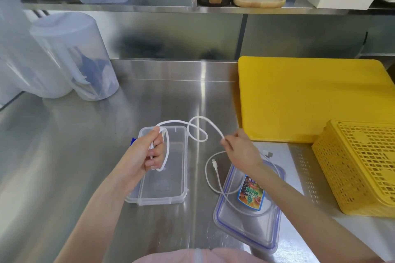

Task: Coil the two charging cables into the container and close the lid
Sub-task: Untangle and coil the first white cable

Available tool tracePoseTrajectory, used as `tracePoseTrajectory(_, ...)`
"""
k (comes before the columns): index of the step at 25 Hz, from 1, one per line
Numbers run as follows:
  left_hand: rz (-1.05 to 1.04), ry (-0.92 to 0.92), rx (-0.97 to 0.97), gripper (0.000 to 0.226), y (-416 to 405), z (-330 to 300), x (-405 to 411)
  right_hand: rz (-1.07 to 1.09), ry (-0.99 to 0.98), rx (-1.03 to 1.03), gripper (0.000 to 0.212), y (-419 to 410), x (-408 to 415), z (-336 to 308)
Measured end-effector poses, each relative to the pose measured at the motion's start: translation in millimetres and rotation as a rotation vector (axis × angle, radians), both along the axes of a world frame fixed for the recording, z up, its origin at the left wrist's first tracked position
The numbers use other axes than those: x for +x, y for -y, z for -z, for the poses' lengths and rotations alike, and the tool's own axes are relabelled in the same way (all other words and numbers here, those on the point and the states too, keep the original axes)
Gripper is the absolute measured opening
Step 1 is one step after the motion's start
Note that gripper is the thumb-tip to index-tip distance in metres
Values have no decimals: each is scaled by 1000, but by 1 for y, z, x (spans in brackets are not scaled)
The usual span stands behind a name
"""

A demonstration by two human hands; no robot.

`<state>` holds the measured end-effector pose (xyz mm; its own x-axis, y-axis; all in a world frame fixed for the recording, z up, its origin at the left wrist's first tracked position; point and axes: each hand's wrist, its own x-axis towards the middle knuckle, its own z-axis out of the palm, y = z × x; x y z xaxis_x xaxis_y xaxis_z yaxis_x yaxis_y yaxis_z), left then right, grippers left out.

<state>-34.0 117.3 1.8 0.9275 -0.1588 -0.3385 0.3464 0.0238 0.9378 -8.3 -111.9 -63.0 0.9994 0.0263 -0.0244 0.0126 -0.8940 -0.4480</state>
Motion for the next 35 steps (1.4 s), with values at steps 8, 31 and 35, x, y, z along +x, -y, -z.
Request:
tracePoseTrajectory(8, 122, 74, 51, 41, 10, -8, 5, 53, 206, 181, 28, 13, 25, -64)
tracePoseTrajectory(31, 120, 184, -249, 51, 20, -57, 27, -292, -317, 675, 20, -53, -32, 0)
tracePoseTrajectory(35, 149, 242, -319, 53, 24, -78, 37, -262, -219, 454, 7, -49, -22, 8)
